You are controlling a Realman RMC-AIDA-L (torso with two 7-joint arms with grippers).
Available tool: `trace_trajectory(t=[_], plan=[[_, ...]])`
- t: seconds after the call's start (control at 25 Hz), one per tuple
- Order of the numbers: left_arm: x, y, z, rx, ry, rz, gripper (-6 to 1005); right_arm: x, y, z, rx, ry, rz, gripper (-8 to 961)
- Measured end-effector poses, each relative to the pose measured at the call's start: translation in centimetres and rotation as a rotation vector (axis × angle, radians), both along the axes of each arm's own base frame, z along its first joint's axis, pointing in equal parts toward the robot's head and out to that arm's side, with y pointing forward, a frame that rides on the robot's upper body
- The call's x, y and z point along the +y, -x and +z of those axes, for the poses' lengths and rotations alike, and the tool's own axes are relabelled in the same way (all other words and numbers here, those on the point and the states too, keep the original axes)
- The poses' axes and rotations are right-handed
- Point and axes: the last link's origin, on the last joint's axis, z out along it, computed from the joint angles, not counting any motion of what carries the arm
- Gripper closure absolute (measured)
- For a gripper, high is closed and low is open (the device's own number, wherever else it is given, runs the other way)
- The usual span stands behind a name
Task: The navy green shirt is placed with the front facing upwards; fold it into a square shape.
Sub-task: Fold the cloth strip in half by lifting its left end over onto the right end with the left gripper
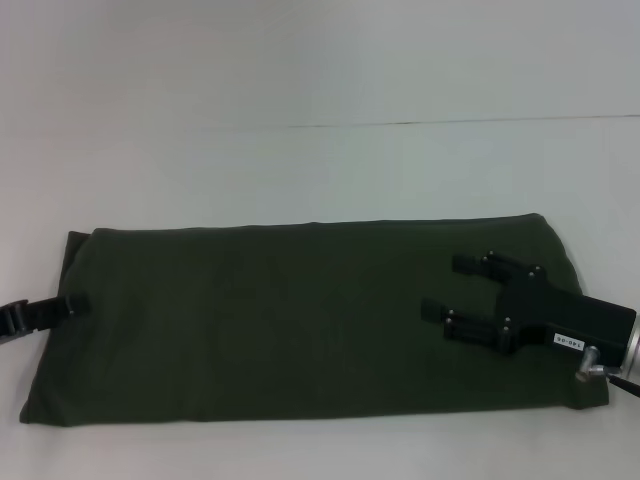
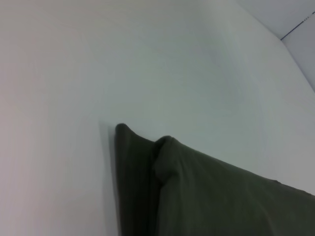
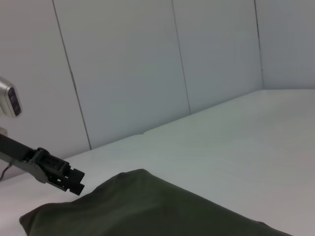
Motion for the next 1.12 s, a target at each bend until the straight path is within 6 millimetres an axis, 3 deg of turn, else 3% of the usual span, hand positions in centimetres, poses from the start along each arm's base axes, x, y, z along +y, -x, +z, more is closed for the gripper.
trace_trajectory(t=[0.4,0.68,0.88,1.12], plan=[[0.3,0.2,1.5,0.053,-0.026,0.013,271,0.1,0.0,0.0,-0.002,-0.002,-0.004,67],[0.9,-1.4,3.9,0.082,0.001,0.044,269,0.2,0.1,0.0,-0.004,-0.004,-0.001,67],[1.8,-2.4,2.8,0.080,0.046,0.049,254,0.2,-0.1,-0.2,-0.013,-0.007,-0.010,66],[2.3,-2.1,1.5,0.088,0.059,0.067,233,0.2,-0.1,-0.5,-0.010,-0.003,-0.015,66]])
